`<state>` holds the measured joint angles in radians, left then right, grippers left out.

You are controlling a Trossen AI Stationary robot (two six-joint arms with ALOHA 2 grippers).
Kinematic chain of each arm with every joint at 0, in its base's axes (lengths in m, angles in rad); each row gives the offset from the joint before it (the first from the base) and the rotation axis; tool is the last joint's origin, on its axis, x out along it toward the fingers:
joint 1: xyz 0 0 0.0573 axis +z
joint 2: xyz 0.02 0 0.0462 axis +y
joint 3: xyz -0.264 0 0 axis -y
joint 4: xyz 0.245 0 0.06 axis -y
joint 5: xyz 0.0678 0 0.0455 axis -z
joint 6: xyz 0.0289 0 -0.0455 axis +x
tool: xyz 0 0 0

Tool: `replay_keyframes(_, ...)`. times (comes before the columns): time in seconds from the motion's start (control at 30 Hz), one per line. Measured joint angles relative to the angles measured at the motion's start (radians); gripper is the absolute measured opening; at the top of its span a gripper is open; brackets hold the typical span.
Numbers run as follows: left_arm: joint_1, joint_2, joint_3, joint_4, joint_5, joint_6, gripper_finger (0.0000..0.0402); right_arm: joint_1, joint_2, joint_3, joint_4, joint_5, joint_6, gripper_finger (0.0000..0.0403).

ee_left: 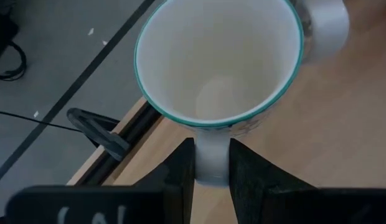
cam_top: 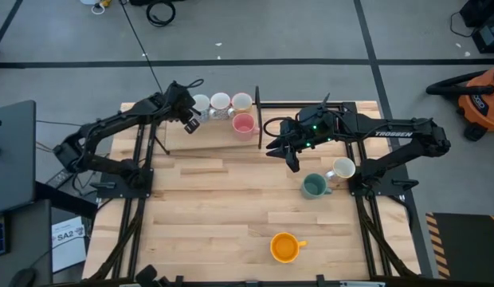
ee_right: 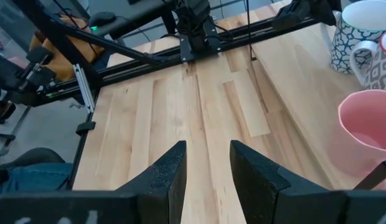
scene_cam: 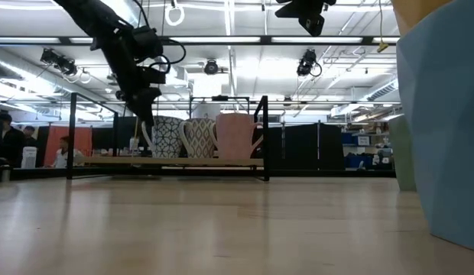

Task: Place coffee mugs
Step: Put the blue patterned mug on the shelf

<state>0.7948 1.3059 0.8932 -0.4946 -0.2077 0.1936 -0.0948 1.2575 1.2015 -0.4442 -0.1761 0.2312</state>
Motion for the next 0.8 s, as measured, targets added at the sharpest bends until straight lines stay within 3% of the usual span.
replay_keyframes(0.8,0.0,0.003,0.0,0.003,-0.02,0.013,0.0093,0.0,0.0,0.0,0.0,0.0,-0.017,0.0128)
